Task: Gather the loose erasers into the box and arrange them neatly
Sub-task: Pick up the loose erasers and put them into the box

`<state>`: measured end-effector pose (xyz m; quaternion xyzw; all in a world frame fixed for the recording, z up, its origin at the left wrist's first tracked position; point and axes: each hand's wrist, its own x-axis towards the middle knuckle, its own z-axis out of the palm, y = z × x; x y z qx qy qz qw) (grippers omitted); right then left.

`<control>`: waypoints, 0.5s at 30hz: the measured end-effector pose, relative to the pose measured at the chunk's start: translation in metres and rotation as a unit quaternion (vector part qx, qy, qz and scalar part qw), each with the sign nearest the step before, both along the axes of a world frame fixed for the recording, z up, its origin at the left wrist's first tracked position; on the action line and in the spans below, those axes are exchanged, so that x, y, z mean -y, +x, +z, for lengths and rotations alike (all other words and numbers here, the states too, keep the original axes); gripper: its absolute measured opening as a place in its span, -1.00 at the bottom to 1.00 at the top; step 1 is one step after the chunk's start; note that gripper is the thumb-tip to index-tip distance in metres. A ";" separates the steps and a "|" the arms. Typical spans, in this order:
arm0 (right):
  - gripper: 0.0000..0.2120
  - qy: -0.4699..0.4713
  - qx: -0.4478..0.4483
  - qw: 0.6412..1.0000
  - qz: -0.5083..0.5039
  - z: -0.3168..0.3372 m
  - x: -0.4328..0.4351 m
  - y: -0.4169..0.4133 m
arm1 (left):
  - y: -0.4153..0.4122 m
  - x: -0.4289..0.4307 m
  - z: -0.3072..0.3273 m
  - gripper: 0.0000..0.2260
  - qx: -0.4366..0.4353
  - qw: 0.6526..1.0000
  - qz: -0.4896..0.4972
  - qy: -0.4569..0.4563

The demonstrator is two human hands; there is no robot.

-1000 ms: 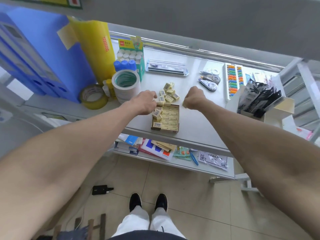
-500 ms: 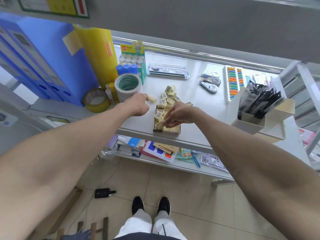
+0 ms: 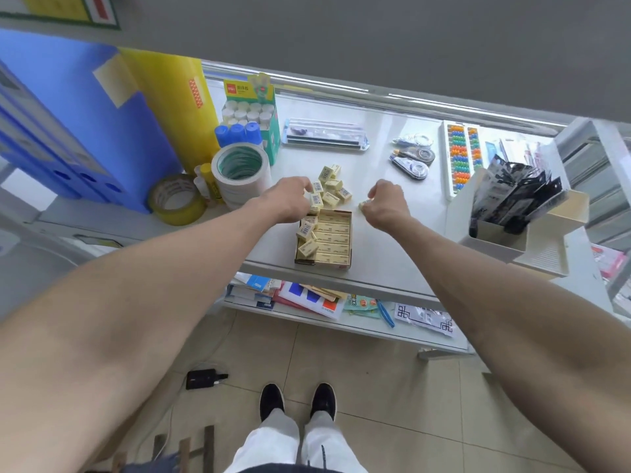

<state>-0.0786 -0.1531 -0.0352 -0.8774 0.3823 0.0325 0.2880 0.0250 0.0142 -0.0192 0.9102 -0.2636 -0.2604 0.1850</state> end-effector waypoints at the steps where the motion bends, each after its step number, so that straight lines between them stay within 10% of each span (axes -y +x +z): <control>1: -0.71 -0.003 -0.015 1.000 0.016 -0.004 0.004 0.000 | -0.002 0.004 -0.001 -0.59 -0.003 1.000 -0.002 0.001; 15: -0.77 0.033 0.043 0.998 -0.021 -0.012 0.017 0.002 | 0.001 0.013 -0.003 -0.59 0.025 0.999 -0.029 -0.002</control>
